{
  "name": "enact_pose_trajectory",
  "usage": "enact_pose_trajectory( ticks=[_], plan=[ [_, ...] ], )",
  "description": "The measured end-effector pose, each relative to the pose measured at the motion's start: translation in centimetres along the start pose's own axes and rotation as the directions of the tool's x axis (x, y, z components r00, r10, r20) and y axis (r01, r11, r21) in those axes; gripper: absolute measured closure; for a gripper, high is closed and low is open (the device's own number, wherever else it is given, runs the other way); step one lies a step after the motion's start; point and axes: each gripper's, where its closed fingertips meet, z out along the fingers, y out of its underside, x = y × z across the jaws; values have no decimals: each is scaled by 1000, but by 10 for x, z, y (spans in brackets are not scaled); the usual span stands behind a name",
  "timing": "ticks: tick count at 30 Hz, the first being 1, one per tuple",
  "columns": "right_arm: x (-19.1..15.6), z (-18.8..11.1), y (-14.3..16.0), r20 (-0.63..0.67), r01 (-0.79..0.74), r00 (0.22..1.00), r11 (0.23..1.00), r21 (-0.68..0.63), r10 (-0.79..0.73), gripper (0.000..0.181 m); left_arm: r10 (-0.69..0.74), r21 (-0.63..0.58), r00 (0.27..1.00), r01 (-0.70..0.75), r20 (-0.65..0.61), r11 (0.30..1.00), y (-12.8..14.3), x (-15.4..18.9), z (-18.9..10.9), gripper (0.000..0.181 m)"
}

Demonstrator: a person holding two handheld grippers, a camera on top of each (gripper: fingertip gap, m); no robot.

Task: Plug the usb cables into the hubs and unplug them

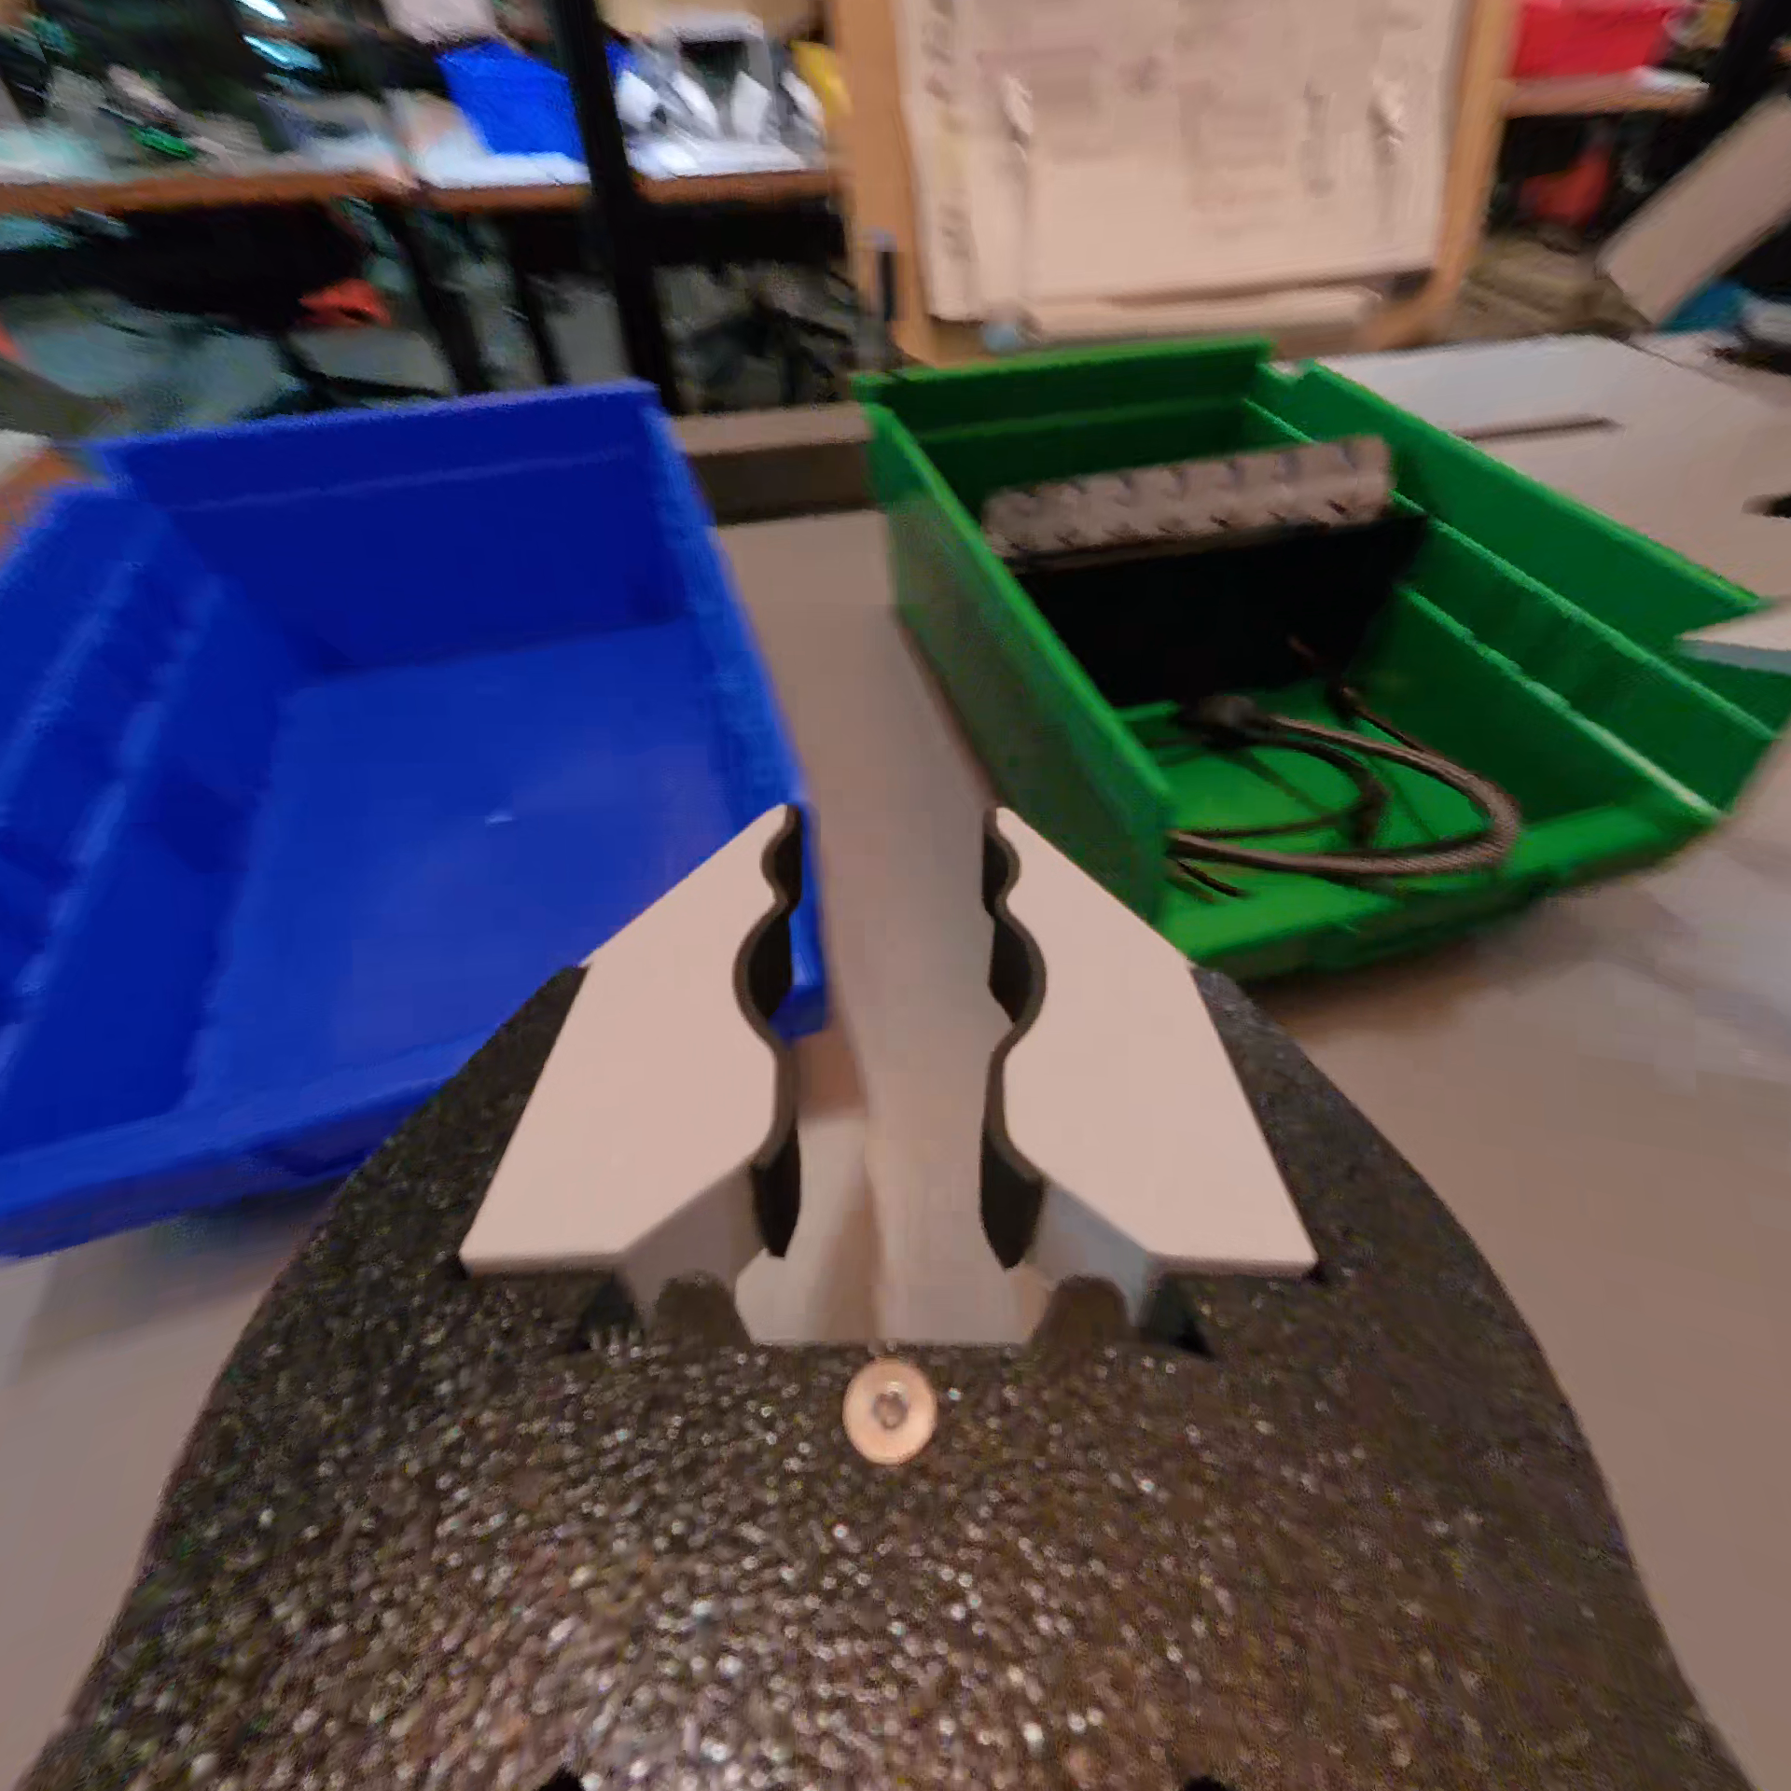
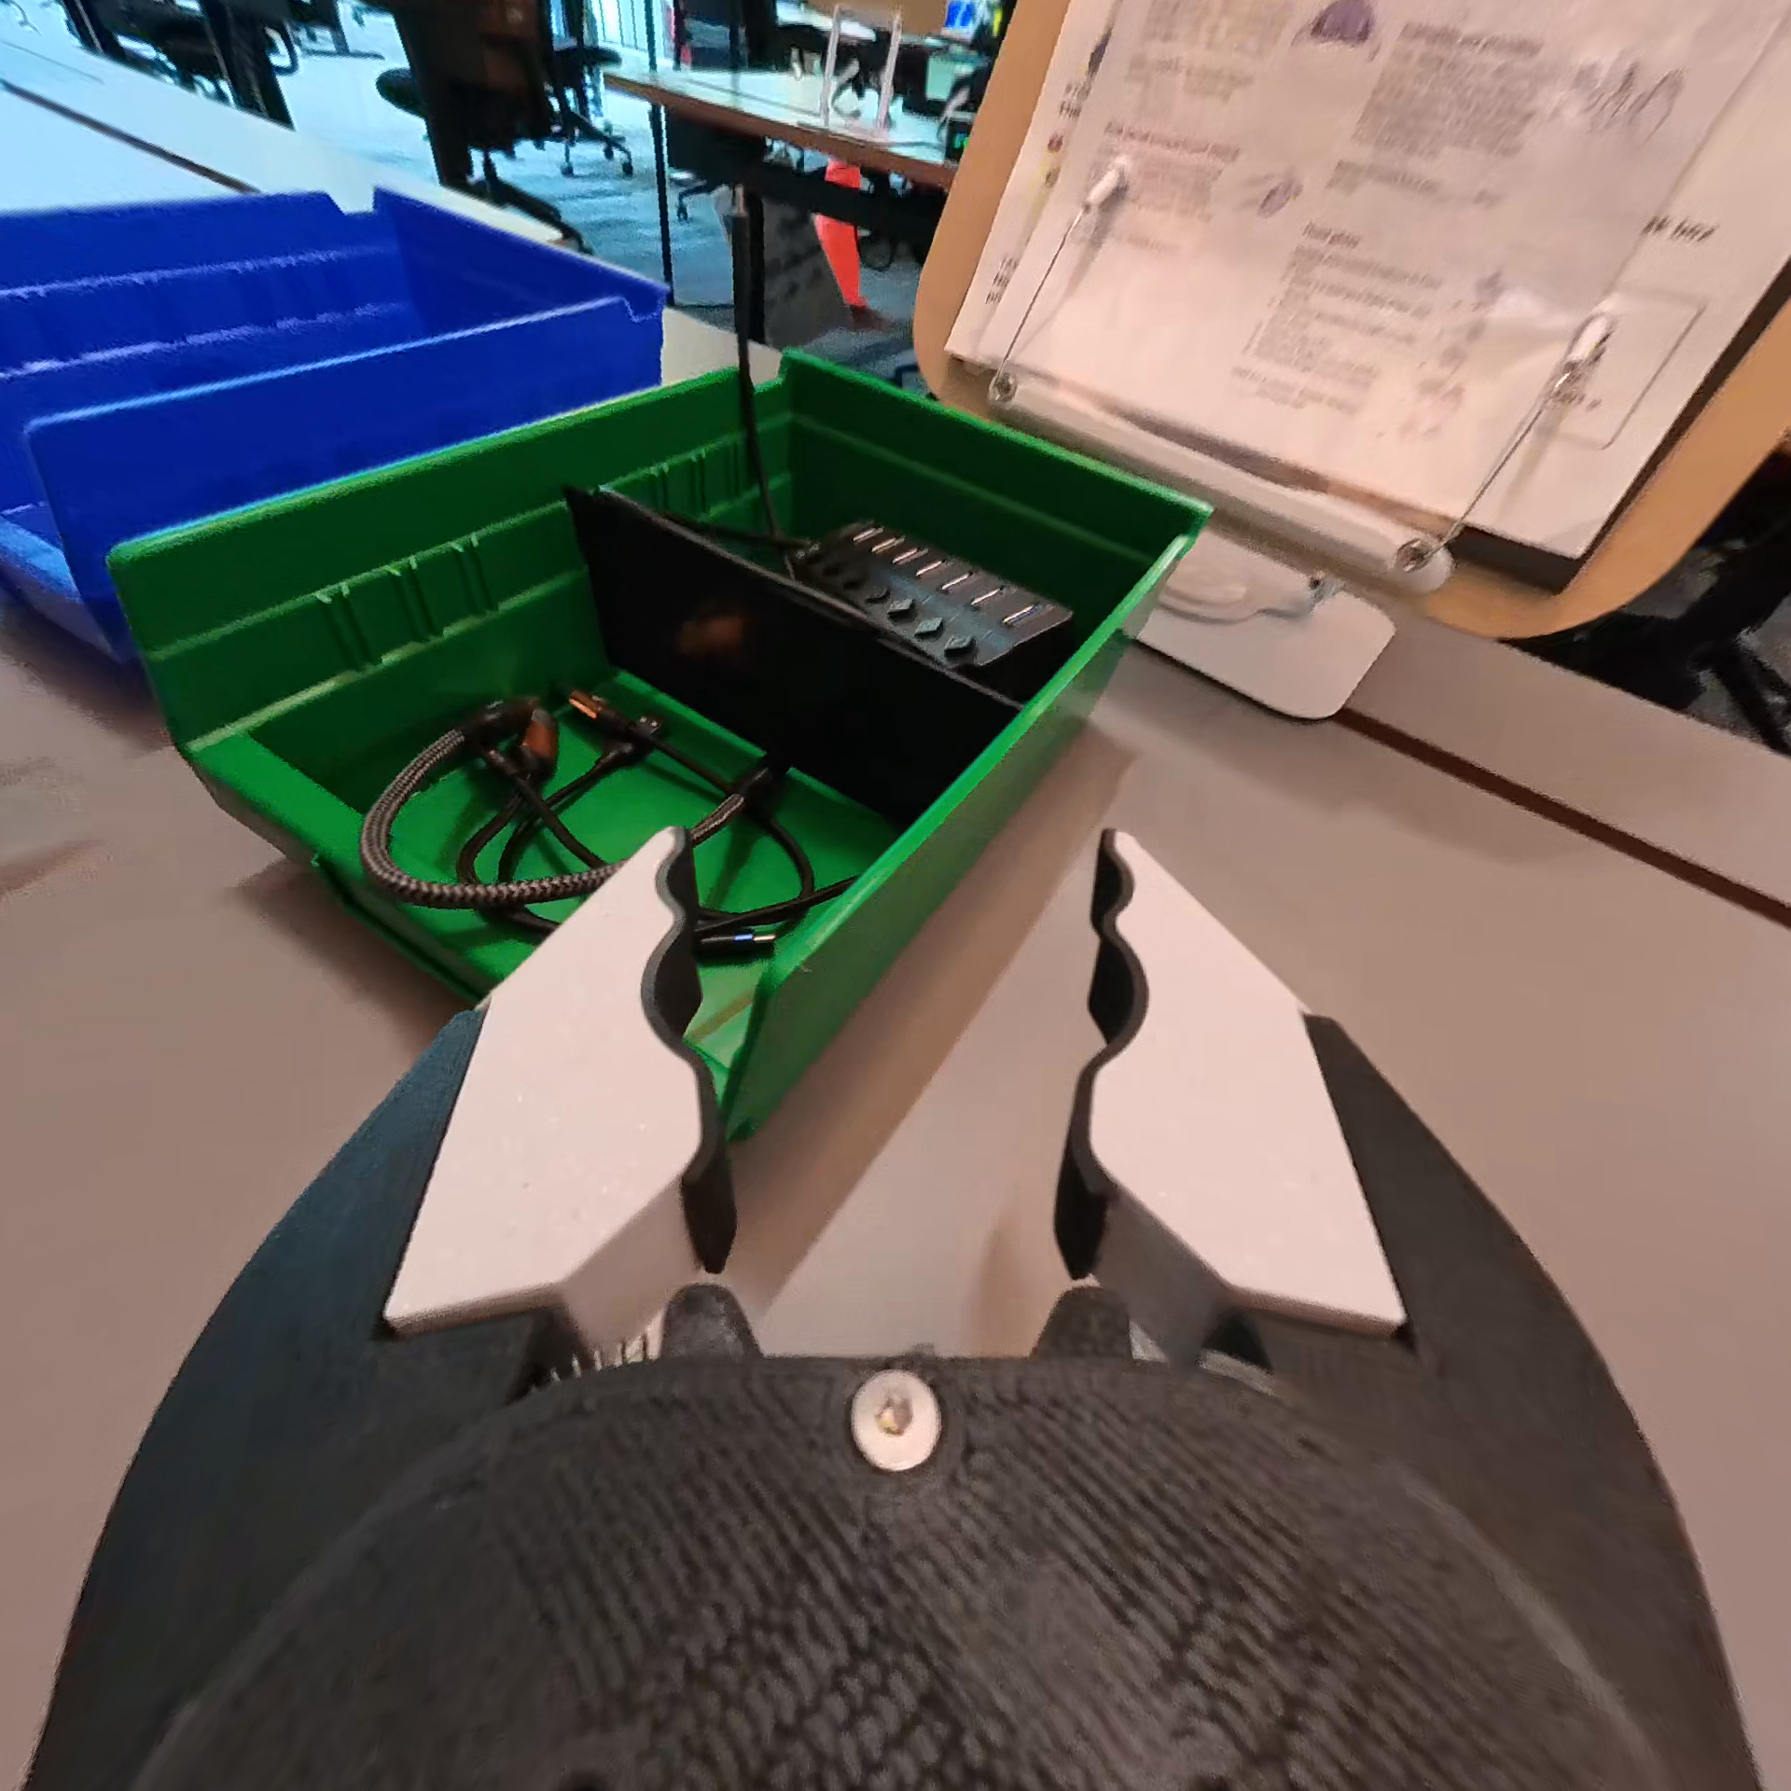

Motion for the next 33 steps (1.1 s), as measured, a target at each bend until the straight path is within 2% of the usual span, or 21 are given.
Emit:
enact_pose_trajectory(
  ticks=[1, 3, 6, 10, 11, 12, 16, 19, 22, 26, 28, 30, 33],
  plan=[
    [3, -3, -3, -7, 8, 1000, 1000, 7, -8, 98, -2, 29, 999, 0, 52, 1000, 0, -13, -1, 139],
    [4, -6, -5, -14, 31, 999, 999, 10, -31, 95, 9, 30, 995, -12, 97, 999, 9, -25, 6, 133],
    [1, -7, -8, -10, 48, 999, 999, 24, -48, 93, 22, 13, 998, -23, 65, 1000, 15, -18, 28, 134],
    [-11, -7, -12, 44, 23, 999, 999, 43, -25, 92, 63, -105, 979, -43, 196, 994, 32, -35, 55, 164],
    [-13, -9, -15, 57, 11, 998, 998, 59, -15, 91, 83, -99, 971, -62, 223, 993, 31, -39, 57, 172],
    [-15, -11, -20, 69, -4, 998, 997, 81, -2, 91, 100, -104, 963, -76, 250, 992, 31, -41, 57, 180],
    [-20, -17, -32, 130, -100, 988, 987, 127, 83, 90, 190, -85, 917, -171, 350, 982, 24, -45, 44, 179],
    [-36, -26, -46, 221, -176, 965, 972, 157, 139, 88, 215, 31, 875, -253, 433, 967, -6, -34, 22, 178],
    [-51, -36, -67, 314, -260, 931, 943, 206, 188, 89, 251, 45, 828, -314, 501, 948, -24, -18, 7, 179],
    [-56, -35, -95, 400, -392, 869, 899, 196, 292, 88, 360, 100, 756, -486, 547, 868, -63, 24, -7, 178],
    [-55, -31, -116, 465, -511, 794, 843, 165, 391, 90, 410, 122, 708, -570, 575, 813, -81, 52, -11, 178],
    [-53, -27, -136, 523, -602, 717, 788, 130, 462, 97, 466, 124, 640, -659, 612, 742, -93, 81, -12, 177],
    [-53, -15, -153, 546, -651, 666, 753, 95, 507, 98, 547, 99, 519, -779, 656, 619, -98, 119, -7, 177]
  ],
)
